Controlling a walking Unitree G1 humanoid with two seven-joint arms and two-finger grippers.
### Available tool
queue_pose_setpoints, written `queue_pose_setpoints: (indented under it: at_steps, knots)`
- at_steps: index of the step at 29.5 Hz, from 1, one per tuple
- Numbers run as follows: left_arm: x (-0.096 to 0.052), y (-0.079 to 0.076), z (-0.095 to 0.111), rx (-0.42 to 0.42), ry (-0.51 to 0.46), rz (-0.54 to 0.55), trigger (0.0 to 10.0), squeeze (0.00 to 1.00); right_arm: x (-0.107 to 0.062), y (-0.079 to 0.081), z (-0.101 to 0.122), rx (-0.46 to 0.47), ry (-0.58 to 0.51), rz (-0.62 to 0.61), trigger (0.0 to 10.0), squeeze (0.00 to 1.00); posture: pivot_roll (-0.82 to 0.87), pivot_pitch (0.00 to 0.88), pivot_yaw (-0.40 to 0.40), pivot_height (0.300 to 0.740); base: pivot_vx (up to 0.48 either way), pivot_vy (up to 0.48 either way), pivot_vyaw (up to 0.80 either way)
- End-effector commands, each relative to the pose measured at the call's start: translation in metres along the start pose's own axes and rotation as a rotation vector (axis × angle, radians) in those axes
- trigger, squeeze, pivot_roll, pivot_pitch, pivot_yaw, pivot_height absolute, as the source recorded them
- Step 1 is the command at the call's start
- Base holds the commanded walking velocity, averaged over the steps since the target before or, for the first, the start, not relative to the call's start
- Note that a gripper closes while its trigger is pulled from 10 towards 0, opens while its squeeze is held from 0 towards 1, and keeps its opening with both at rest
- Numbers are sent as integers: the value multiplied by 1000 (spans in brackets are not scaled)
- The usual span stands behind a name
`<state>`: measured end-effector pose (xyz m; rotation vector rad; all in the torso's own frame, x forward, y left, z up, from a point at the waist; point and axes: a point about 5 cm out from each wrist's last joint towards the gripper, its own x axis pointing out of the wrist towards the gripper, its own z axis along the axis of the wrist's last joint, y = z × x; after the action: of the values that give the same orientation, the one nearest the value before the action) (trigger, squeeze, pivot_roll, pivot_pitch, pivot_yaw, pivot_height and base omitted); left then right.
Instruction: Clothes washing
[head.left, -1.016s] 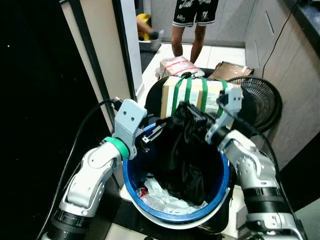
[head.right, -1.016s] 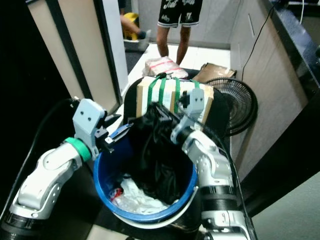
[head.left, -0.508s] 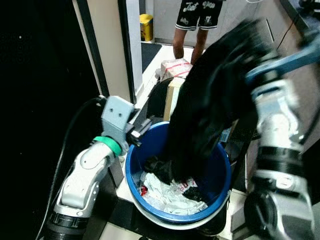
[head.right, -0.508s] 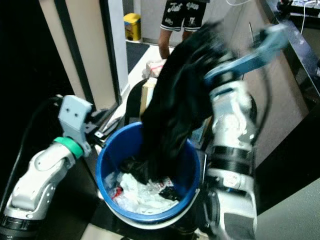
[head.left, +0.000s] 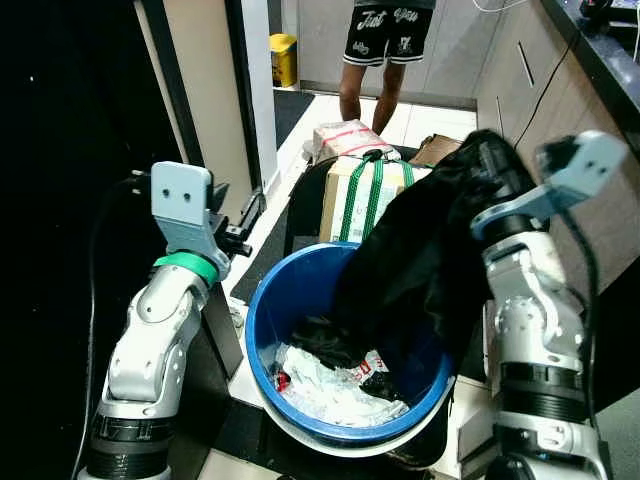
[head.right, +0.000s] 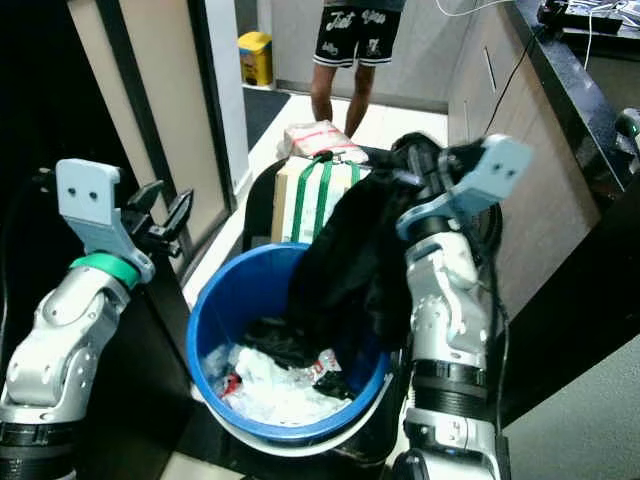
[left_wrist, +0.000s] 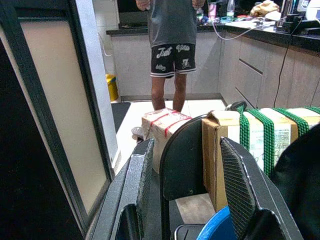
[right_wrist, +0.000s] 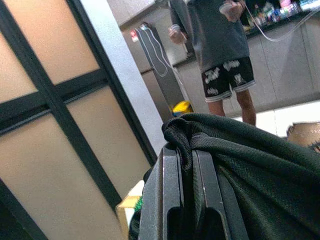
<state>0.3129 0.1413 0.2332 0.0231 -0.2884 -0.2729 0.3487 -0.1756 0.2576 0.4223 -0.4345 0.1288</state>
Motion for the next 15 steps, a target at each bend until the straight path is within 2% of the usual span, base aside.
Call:
queue_pose_setpoints:
  at_steps: [1,8,15]
  knots:
    - [-1,2,-1,-4,12,19,10000,0,-3,3,3,8,-28,3,10000,0,12,0,77,740,0,0,-800]
    - [2,1,2,6,5,19,10000,0,-8,6,2,10,-15,3,10000,0,17,0,77,740,0,0,-800]
    - [5,2,9,20,4,0,10000,0,-17,9,-10,-12,24,15,10000,0,31,0,85,740,0,0,-800]
